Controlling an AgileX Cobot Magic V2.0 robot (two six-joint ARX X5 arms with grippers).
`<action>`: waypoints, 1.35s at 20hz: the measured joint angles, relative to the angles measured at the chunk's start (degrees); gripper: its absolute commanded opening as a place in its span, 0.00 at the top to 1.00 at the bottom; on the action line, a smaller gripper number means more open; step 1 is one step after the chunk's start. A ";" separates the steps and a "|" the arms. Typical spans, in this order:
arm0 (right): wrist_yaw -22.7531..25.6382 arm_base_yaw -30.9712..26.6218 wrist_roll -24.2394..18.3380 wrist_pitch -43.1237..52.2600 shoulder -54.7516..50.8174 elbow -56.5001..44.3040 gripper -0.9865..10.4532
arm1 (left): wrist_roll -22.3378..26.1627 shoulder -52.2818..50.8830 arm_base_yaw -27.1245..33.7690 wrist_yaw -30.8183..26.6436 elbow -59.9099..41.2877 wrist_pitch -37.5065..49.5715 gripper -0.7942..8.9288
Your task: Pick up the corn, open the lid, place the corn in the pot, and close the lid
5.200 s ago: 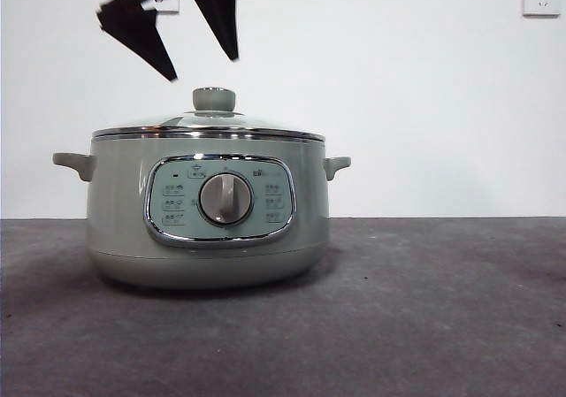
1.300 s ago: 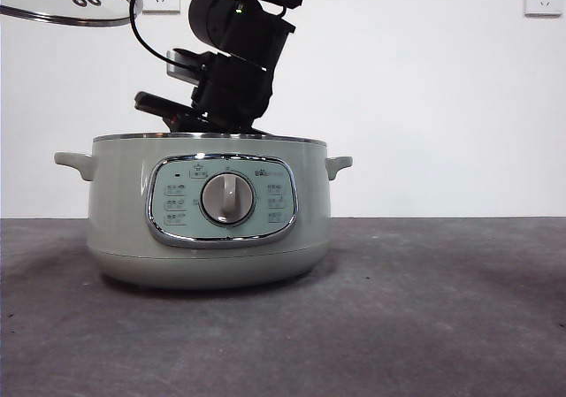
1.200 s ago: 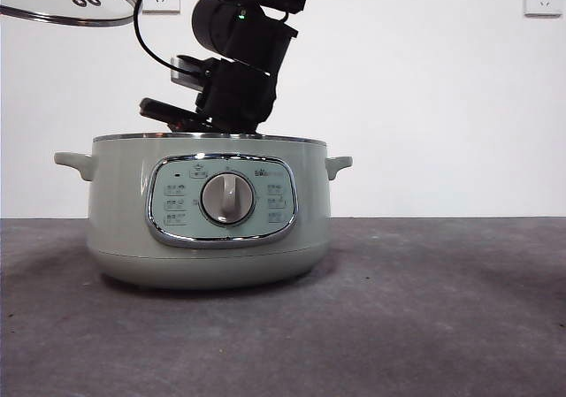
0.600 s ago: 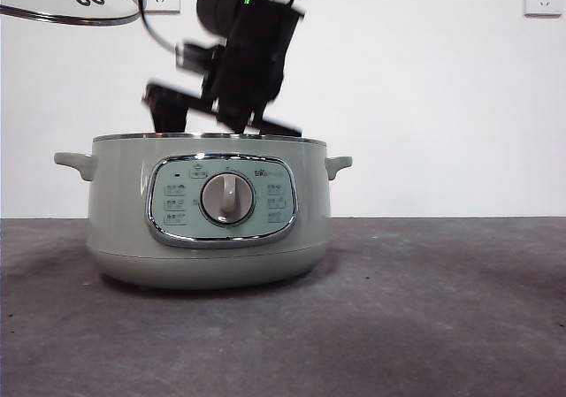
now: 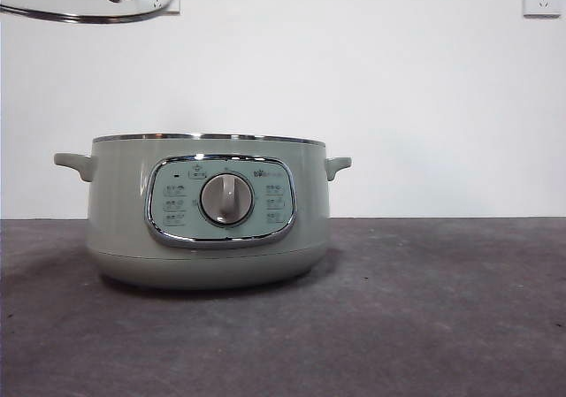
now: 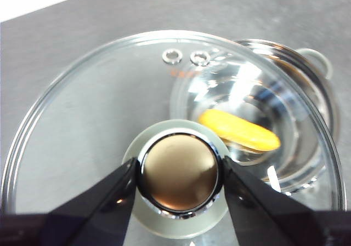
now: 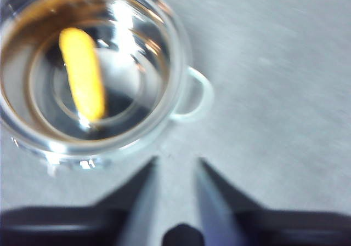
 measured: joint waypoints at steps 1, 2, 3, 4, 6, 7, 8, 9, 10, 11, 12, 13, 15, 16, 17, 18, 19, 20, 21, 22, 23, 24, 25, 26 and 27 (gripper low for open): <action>0.22 0.00 -0.09 -0.02 -2.05 -0.35 0.93 | -0.02 0.96 -0.70 0.04 0.00 0.17 0.93; 0.22 0.02 -0.20 -0.02 -4.26 -1.05 0.93 | -0.11 2.05 -1.40 0.17 0.00 0.44 0.93; 0.20 0.02 -0.15 0.00 -6.49 -2.05 0.93 | -0.46 3.13 -2.21 0.15 0.00 0.87 0.93; 0.20 0.02 -0.15 -0.02 -9.05 -3.69 0.93 | -0.72 4.20 -3.04 0.13 0.00 1.40 0.93; 0.24 0.00 -0.07 -0.02 -14.25 -8.11 0.93 | -1.20 6.40 -5.01 -0.04 0.00 2.89 0.93; 0.28 0.02 0.09 -0.02 -16.85 -10.91 0.93 | -1.51 7.61 -6.19 0.00 0.00 3.76 0.93; 0.31 0.02 0.31 -0.02 -19.30 -13.88 0.93 | -1.55 8.90 -7.43 0.02 0.00 4.70 0.93; 0.37 0.00 0.70 -0.02 -21.59 -17.00 0.93 | -1.55 10.25 -8.63 0.04 0.00 5.70 0.93; 0.37 0.00 1.20 -0.02 -23.69 -20.17 0.93 | -1.55 11.56 -9.66 0.09 0.00 6.47 0.93; 0.37 0.02 1.66 -0.02 -25.86 -23.30 0.93 | -1.57 12.92 -10.58 0.11 0.00 6.91 0.93; 0.37 0.02 1.95 -0.02 -27.80 -26.12 0.93 | -1.57 14.14 -11.32 0.20 0.00 6.97 0.93; 0.37 0.02 2.36 -0.02 -29.81 -28.65 0.93 | -1.57 15.32 -11.93 0.20 0.00 6.93 0.93; 0.44 0.02 3.61 -0.02 -33.42 -32.68 0.93 | -1.57 17.29 -12.96 0.15 0.00 6.97 0.93; 0.83 0.00 4.22 -0.02 -35.04 -34.34 0.93 | -1.57 18.12 -13.35 0.15 0.00 7.23 0.93; 1.60 0.02 4.85 -0.02 -36.37 -35.69 0.93 | -1.57 18.86 -13.70 0.15 0.00 7.82 0.93; 2.27 0.02 5.49 -0.02 -37.53 -36.70 0.93 | -1.57 19.50 -14.03 0.15 0.00 8.63 0.93; 2.82 0.02 6.19 -0.02 -38.77 -37.77 0.93 | -1.57 20.00 -14.36 0.15 0.00 9.18 0.93; 3.13 0.02 6.75 -0.02 -39.78 -38.66 0.93 | -1.57 20.48 -14.69 0.15 0.00 9.44 0.93; 3.37 0.02 7.30 -0.02 -40.54 -39.30 0.93 | -1.57 20.98 -15.02 0.15 0.00 9.44 0.93; 3.54 0.02 7.69 -0.02 -41.20 -39.65 0.93 | -1.57 21.55 -15.34 0.15 0.00 9.44 0.93; 3.63 0.02 7.91 -0.02 -41.68 -39.76 0.93 | -1.57 22.29 -15.67 0.15 0.00 9.55 0.93; 3.63 0.02 8.13 -0.02 -42.14 -39.76 0.93 | -1.57 23.08 -15.80 0.15 0.00 9.64 0.93; 3.63 0.02 8.33 0.00 -42.62 -39.76 0.93 | -1.62 23.58 -16.00 0.11 0.00 10.32 0.93; 3.63 0.02 8.50 0.00 -42.86 -39.76 0.93 | -1.73 23.65 -16.00 0.02 0.00 10.78 0.93; 3.63 0.00 8.70 0.00 -43.04 -39.76 0.93 | -1.75 23.65 -16.00 0.00 0.00 10.78 0.93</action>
